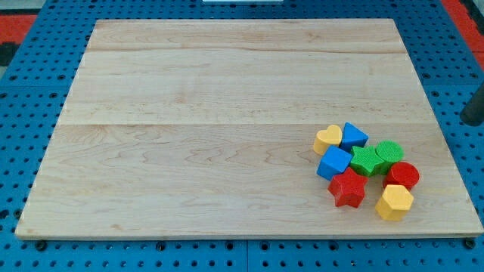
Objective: Move the green circle into the green star
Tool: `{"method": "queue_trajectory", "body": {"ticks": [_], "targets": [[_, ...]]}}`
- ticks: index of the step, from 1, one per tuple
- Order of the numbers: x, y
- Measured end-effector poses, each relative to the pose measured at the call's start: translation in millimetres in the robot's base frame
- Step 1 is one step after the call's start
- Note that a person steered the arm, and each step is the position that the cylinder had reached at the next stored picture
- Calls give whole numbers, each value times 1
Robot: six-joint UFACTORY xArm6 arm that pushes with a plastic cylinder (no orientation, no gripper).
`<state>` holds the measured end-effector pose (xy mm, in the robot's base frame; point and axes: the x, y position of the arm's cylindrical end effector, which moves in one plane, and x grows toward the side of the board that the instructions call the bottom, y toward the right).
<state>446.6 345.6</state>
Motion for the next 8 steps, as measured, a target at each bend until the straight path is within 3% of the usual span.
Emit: {"method": "queue_trajectory", "body": {"ticks": [1, 5, 6, 8], "targets": [[31, -1], [41, -106], [62, -115], [61, -200]]}}
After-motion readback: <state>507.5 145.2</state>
